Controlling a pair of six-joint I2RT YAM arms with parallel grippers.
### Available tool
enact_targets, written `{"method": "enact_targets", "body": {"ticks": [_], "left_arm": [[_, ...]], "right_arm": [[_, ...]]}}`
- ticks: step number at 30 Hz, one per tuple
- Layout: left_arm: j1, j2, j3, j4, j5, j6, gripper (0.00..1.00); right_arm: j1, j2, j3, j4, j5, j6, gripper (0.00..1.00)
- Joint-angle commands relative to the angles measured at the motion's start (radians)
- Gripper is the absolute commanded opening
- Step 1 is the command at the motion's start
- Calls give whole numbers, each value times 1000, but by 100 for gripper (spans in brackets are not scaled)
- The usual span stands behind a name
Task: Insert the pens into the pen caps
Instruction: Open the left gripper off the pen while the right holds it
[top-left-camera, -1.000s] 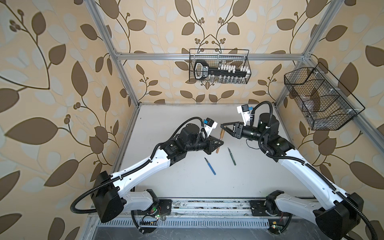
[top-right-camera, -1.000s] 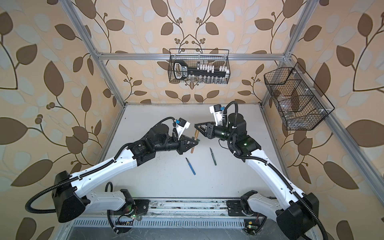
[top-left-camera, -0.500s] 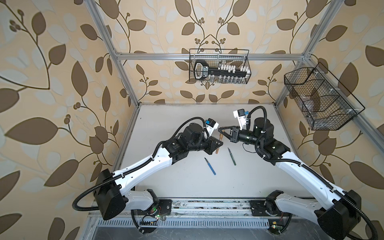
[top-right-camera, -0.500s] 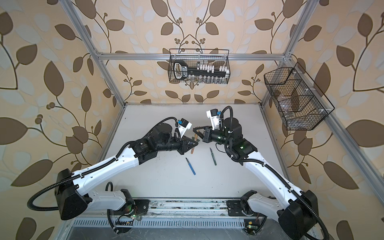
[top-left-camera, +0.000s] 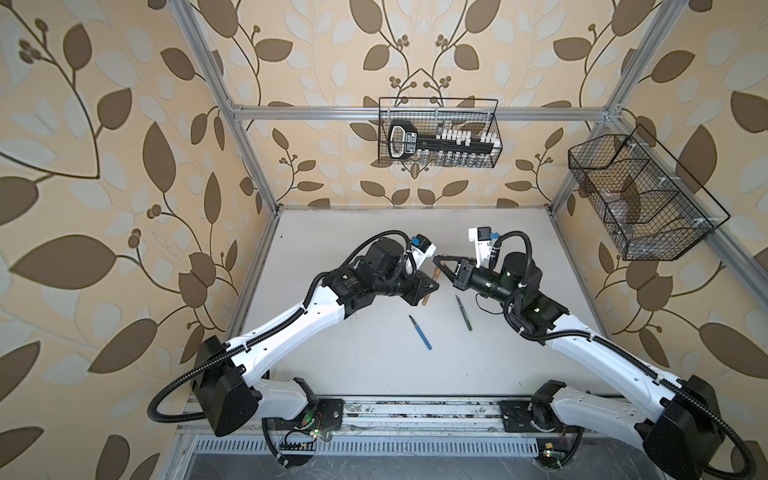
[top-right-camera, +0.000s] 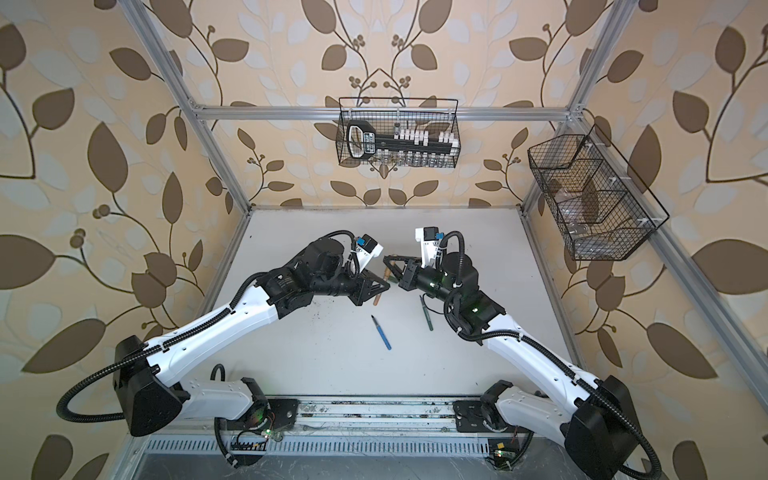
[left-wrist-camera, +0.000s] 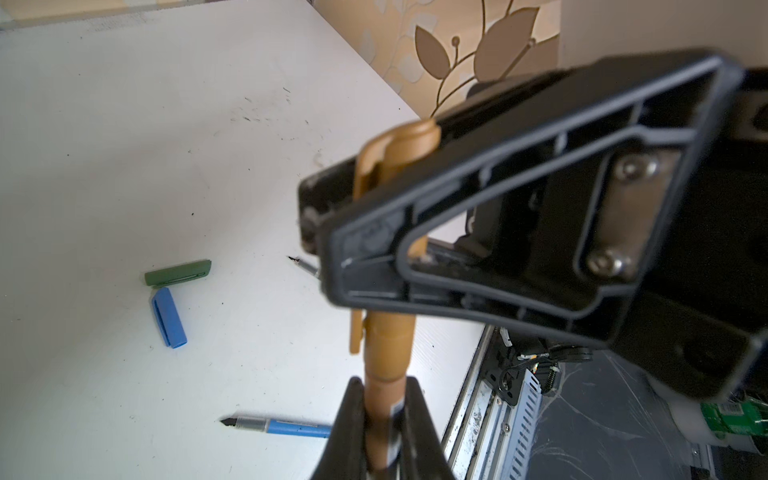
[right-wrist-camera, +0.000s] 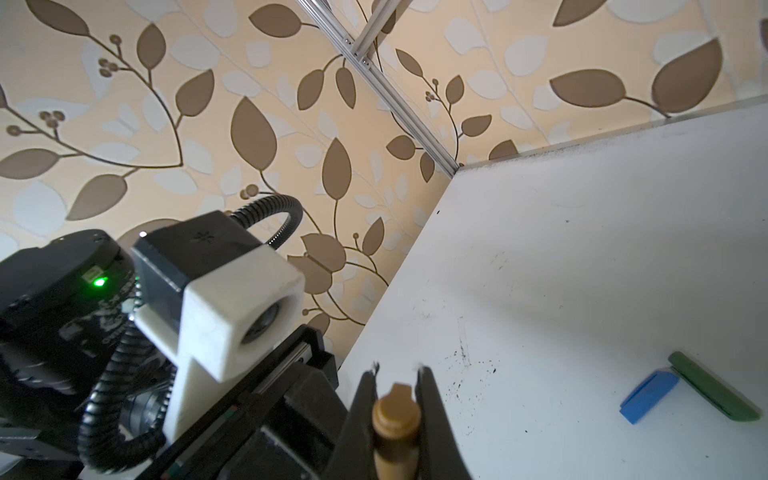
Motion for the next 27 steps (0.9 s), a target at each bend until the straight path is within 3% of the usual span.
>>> {"method": "enact_targets", "body": {"ticks": [1, 6, 10, 13, 16, 20, 23, 27], "left_arm": [[90, -49, 167, 499, -129, 6, 0], [88, -9, 198, 504, 16, -8, 0], [87, -43, 159, 444, -7, 8, 0], [87, -56, 152, 335, -12, 21, 0], [87, -68, 91, 308, -14, -14, 15], [87, -105, -16, 275, -49, -58, 46], [87, -143, -71, 214, -107, -65, 57], [87, -223, -152, 170, -201, -78, 70]], "right_arm": [[103, 17, -133, -199, -200, 64, 0], [148, 43, -121, -207, -189, 73, 0], [119, 10, -122, -254, -174, 65, 0], [34, -15, -72, -356, -187, 10, 0], [-86, -47, -4, -410, -202, -45, 0], [-217, -6, 164, -534, -214, -162, 0], [-281, 61, 275, -597, -242, -232, 0], [-333, 172, 439, -793, -174, -373, 0]]}}
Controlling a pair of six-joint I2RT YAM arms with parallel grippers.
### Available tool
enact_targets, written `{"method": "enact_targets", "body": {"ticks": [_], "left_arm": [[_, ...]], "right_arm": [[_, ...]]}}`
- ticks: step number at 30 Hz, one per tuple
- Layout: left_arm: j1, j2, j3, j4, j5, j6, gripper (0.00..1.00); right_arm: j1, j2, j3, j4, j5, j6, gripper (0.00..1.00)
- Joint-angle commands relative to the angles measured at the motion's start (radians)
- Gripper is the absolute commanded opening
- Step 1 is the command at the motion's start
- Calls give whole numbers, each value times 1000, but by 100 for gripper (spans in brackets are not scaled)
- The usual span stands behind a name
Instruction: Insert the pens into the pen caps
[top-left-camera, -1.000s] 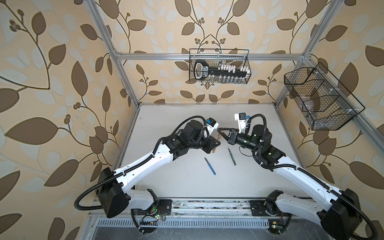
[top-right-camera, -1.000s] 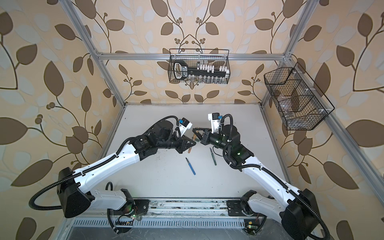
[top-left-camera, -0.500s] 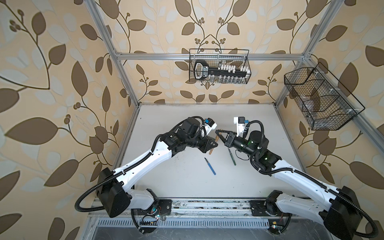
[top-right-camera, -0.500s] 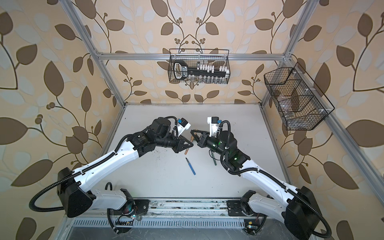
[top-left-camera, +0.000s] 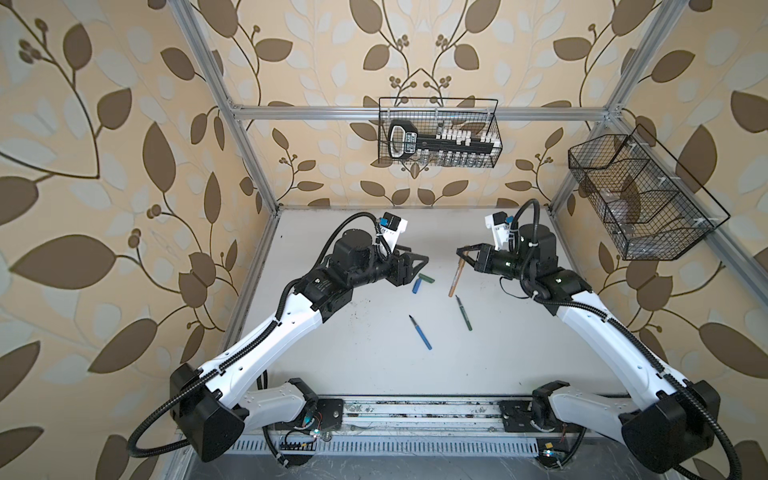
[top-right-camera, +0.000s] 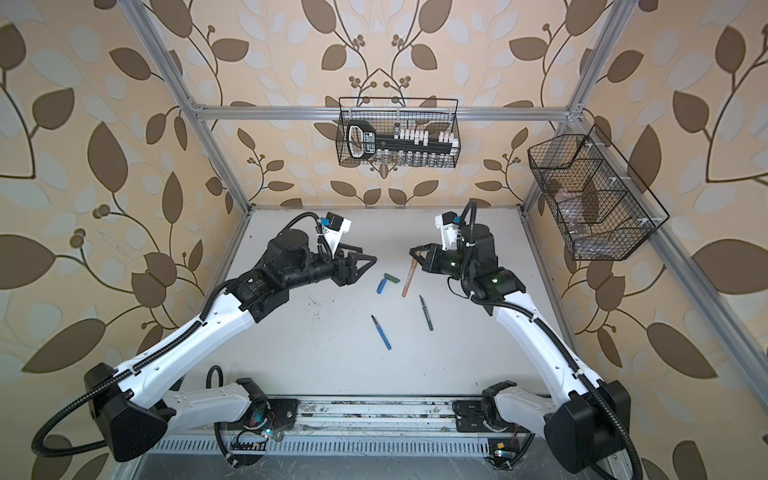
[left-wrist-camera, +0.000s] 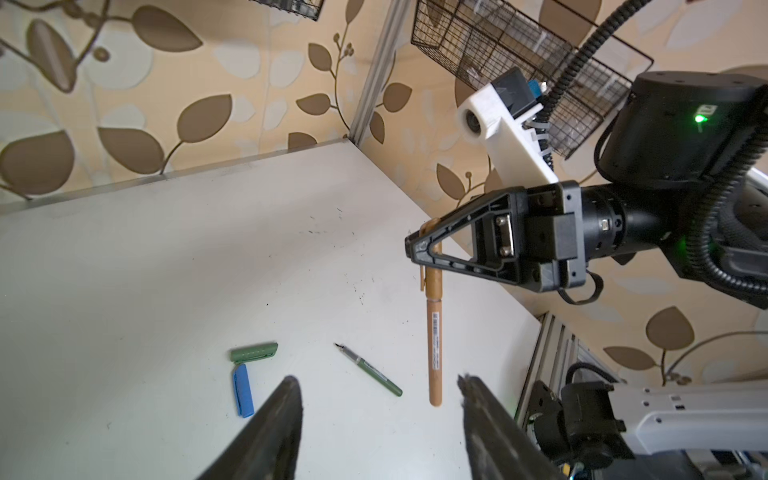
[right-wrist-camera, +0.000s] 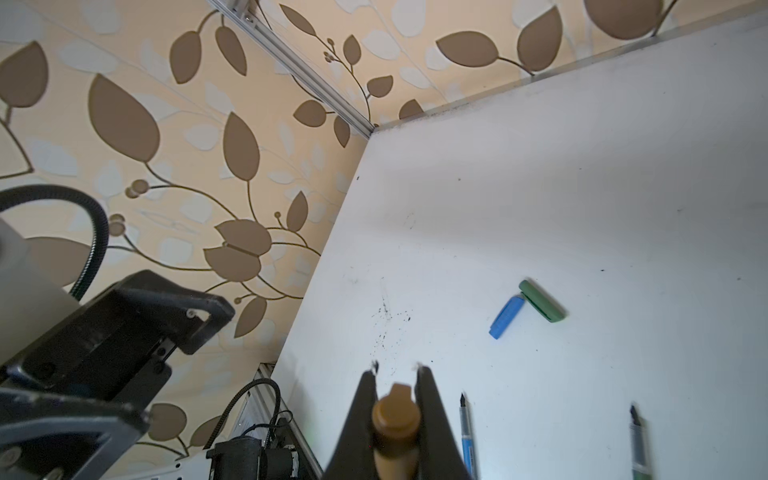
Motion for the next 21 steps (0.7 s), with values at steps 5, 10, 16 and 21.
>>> {"method": "enact_targets", "body": {"ticks": [5, 10, 16, 21], "left_arm": [[-3, -109, -84, -119, -217, -47, 99], [-3, -79, -81, -238, -246, -108, 99], [-3, -45, -157, -257, -225, -235, 99], [-7, -12, -229, -232, -199, -290, 99]], "right_arm": [[-55, 246, 318, -537, 270, -350, 0], [-93, 431, 414, -684, 538, -418, 0], [-140, 625, 464, -714, 677, -458, 0], [-188, 760, 533, -687, 737, -494, 0]]}}
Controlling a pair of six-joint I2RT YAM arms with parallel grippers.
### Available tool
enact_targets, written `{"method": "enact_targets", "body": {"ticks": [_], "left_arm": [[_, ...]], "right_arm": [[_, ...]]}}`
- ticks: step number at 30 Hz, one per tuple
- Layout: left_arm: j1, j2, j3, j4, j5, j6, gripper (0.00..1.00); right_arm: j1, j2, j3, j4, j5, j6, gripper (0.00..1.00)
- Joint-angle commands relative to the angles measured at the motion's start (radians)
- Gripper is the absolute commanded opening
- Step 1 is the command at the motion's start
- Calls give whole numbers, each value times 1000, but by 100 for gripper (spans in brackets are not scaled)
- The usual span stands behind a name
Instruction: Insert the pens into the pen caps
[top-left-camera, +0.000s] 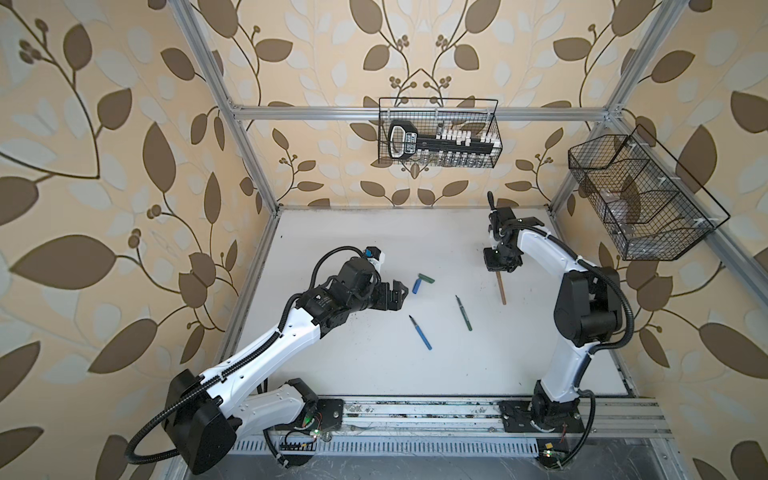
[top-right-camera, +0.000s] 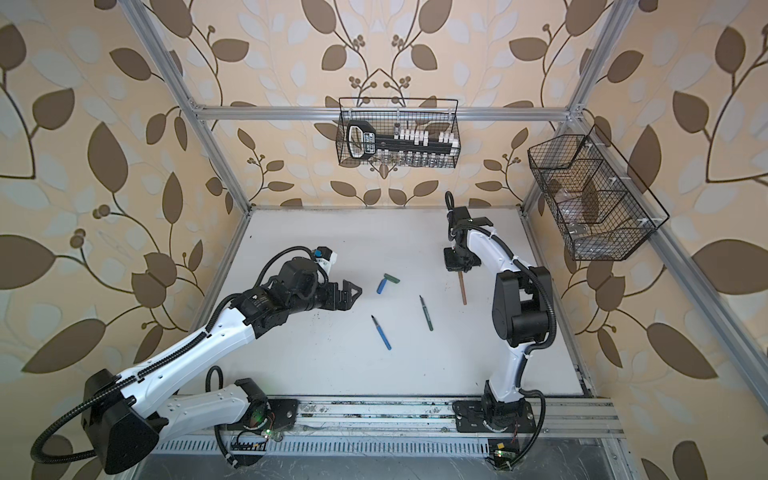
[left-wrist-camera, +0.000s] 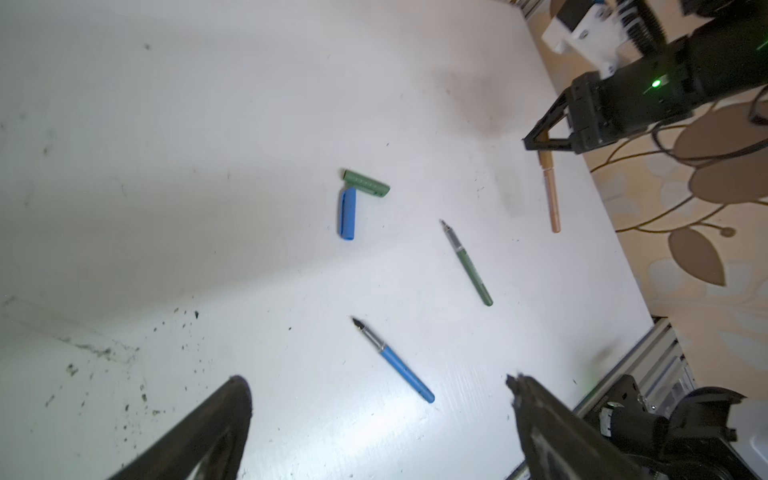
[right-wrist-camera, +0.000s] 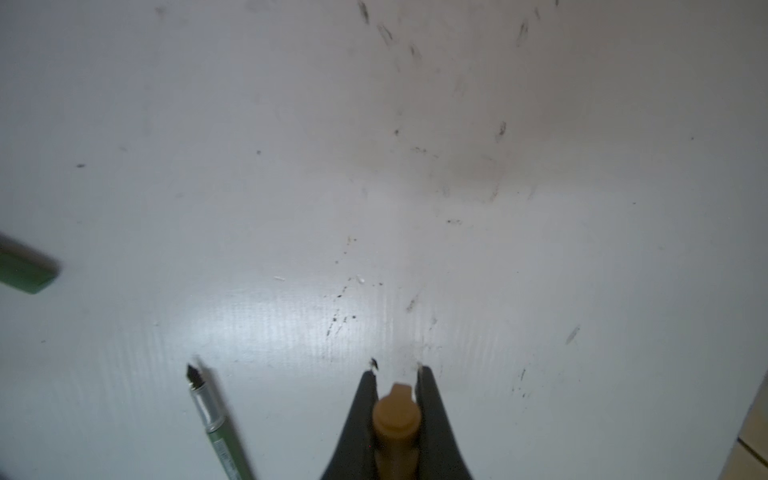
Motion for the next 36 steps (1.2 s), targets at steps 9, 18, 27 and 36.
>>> {"method": "enact_targets", "body": {"ticks": [9, 18, 27, 36], "left_arm": [[-32, 9, -102, 56, -14, -166, 99], [-155, 35, -83, -22, -185, -225, 99], [-205, 114, -16, -96, -255, -303, 99], [-280, 274, 56, -95, -245, -457, 96]], "right_arm": [[-89, 190, 101, 51, 62, -95, 5], [-100, 193, 94, 105, 58, -107, 33], [-94, 7, 59, 170, 24, -81, 48], [38, -567, -531, 628, -398, 180, 56]]}}
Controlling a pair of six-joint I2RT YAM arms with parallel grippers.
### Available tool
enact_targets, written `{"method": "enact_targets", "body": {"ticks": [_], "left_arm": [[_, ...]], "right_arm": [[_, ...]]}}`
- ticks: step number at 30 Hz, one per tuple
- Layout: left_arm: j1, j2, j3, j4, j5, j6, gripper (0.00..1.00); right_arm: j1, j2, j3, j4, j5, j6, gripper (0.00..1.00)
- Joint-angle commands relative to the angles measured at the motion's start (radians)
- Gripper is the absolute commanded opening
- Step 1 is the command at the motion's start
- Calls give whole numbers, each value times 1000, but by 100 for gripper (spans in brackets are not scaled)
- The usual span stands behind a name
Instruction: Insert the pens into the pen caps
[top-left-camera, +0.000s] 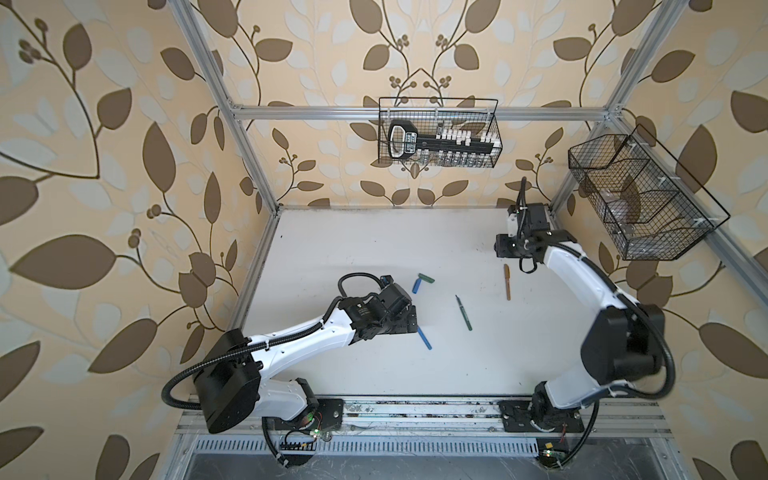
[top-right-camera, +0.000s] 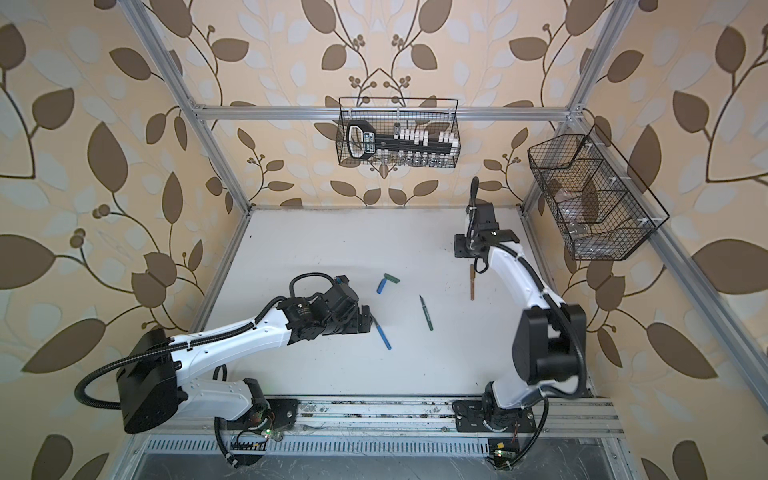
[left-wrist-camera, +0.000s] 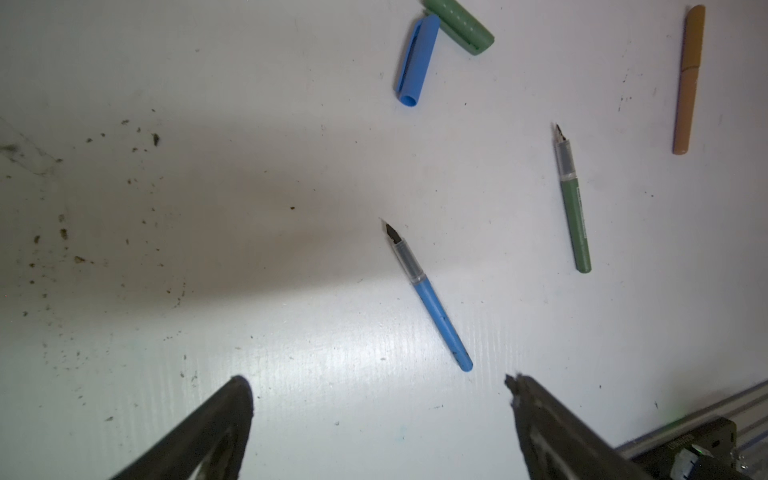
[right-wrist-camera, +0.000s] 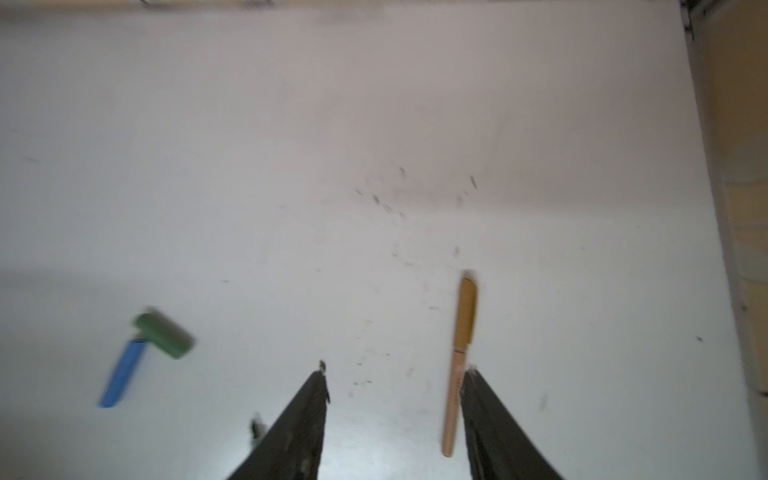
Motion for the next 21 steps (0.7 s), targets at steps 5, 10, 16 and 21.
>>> {"method": "enact_targets", "body": {"ticks": [5, 10, 16, 21], "left_arm": [[-50, 182, 135, -43, -26, -119, 91], [-73, 299, 230, -60, -2, -118, 83], [-81, 378, 285, -92, -10, -125, 77], [-81, 388, 272, -97, -27, -144, 73]], "right_arm": [[250, -261, -381, 203, -137, 206, 57], [383, -440, -556, 262, -138, 317, 58], [367, -705, -674, 254, -99, 401, 62], [236, -798, -718, 254, -220, 462, 63]]}}
